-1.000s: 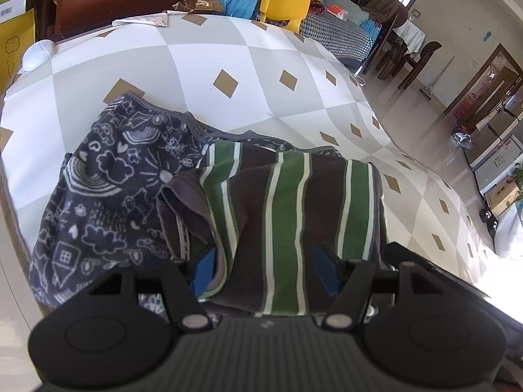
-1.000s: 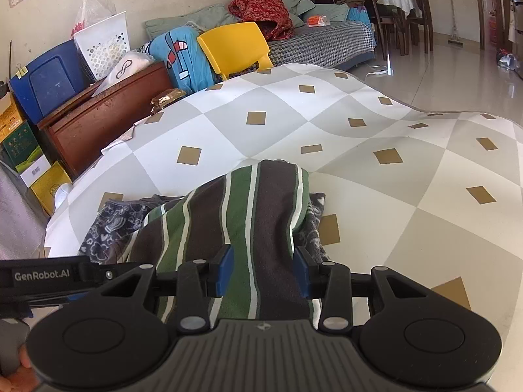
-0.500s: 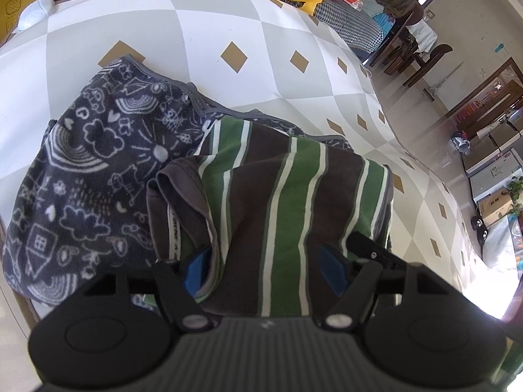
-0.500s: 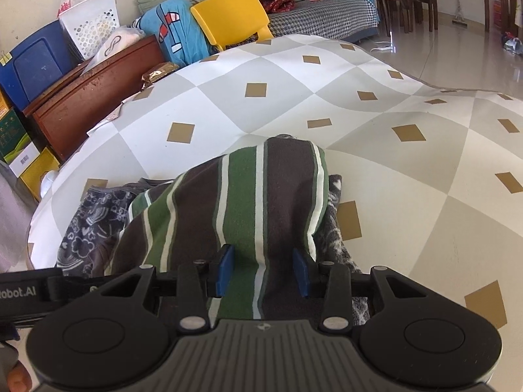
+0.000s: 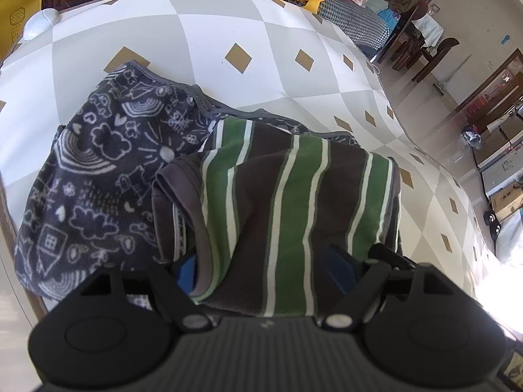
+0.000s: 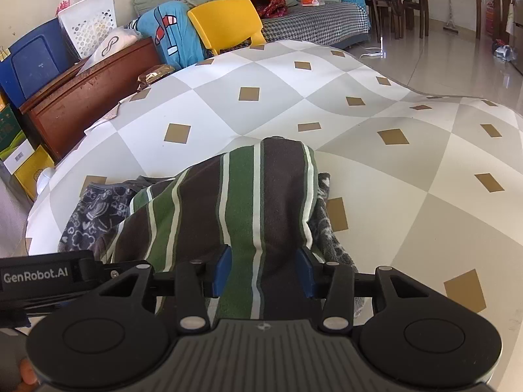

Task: Fold clothes

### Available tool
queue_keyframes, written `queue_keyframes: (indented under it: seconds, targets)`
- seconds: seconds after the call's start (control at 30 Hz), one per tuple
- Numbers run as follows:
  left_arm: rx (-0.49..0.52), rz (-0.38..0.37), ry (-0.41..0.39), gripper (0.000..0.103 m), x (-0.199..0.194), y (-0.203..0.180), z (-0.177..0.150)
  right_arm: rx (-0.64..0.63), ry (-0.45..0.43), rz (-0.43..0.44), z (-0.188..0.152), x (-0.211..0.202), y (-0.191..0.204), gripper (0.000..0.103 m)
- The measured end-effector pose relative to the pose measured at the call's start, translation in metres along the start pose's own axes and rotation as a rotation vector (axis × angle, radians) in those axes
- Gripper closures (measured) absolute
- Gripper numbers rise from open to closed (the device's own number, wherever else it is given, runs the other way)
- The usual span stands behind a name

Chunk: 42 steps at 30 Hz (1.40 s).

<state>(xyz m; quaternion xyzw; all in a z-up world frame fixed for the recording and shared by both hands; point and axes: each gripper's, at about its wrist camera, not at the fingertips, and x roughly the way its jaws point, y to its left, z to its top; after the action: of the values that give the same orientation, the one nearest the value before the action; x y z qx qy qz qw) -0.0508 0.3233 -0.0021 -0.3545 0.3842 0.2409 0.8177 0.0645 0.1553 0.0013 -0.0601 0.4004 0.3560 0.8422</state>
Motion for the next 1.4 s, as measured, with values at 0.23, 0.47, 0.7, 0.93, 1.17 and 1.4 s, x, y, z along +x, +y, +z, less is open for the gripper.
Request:
queue_keyframes:
  seconds: [0.23,0.47,0.7,0.93,1.17,1.4]
  targets:
    - [0.081,0.049,-0.034,0.023,-0.016,-0.010,-0.014,0.014,0.026,-0.028,-0.015,-0.021,-0.007,0.058]
    - [0.131,0.092,-0.084,0.021,-0.032,-0.019,-0.033,0.032,0.059,-0.055,-0.032,-0.036,-0.014,0.058]
    - [0.163,0.099,-0.098,0.017,-0.044,-0.025,-0.057,0.050,0.086,-0.090,-0.042,-0.050,-0.021,0.057]
    - [0.189,0.141,-0.093,0.011,-0.049,-0.028,-0.077,0.046,0.091,-0.109,-0.053,-0.064,-0.021,0.057]
    - [0.193,0.180,-0.059,0.011,-0.046,-0.025,-0.095,0.014,0.109,-0.142,-0.068,-0.069,-0.019,0.056]
    - [0.191,0.201,-0.033,0.009,-0.043,-0.021,-0.110,-0.019,0.125,-0.175,-0.084,-0.074,-0.017,0.056]
